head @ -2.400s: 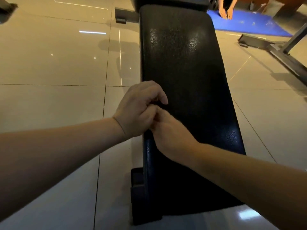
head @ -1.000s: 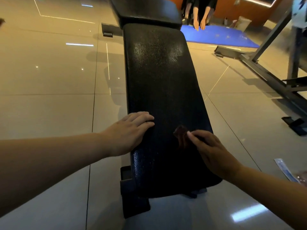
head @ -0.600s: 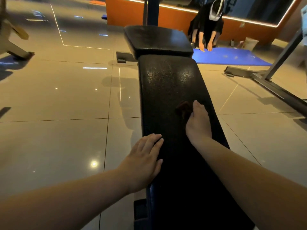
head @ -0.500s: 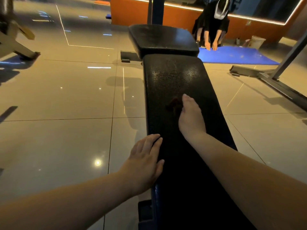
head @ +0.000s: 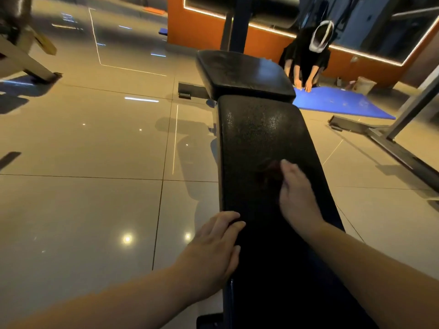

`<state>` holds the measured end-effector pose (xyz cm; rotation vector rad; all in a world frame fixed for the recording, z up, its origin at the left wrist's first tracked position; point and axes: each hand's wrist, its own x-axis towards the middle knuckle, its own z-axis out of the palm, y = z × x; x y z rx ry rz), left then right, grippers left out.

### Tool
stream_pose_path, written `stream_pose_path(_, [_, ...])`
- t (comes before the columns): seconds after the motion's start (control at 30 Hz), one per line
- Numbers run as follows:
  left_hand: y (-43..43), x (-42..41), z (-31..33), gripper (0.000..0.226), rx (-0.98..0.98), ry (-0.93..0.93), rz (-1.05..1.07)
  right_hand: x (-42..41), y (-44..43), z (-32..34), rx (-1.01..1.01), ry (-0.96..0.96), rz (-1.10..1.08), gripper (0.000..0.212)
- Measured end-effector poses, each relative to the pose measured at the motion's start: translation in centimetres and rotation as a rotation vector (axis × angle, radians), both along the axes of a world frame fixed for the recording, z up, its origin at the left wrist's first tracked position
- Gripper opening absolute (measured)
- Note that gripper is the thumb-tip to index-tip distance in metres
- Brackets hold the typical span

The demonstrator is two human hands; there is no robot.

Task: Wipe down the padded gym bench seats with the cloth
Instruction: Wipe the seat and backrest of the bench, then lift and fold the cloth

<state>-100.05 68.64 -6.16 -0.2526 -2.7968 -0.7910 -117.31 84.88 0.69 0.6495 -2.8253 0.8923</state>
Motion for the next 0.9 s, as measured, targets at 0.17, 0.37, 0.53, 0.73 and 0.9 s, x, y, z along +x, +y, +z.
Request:
stream_pose_path(0.17, [-0.8, -0.1, 0.7, 0.056, -0.021, -0.062, -0.041, -6.9, -6.4, 3.4, -0.062, -0.073, -0.357, 0.068])
stream_pose_path(0.37, [-1.2, 0.4, 0.5, 0.052, 0.143, -0.017, 0.093, -1.5, -14.9, 2.9, 0.013, 0.066, 0.073, 0.050])
stream_pose_path(0.53, [-2.7, -0.7, 1.4, 0.036, 0.938, -0.305, 0.584, 7.4, -13.7, -0.9, -0.083, -0.228, 0.375, 0.040])
stream_pose_path(0.73, [-4.4, 2.1, 3.6, 0.038, 1.699, -0.339, 0.586, 14.0, -12.9, -1.6, -0.592, -0.769, 0.104, 0.021])
stream_pose_path(0.9, [-3.9, 5.4, 5.4, 0.030, 1.686, -0.298, 0.720, 16.7, -11.8, 2.6, -0.697, -0.723, -0.094, 0.018])
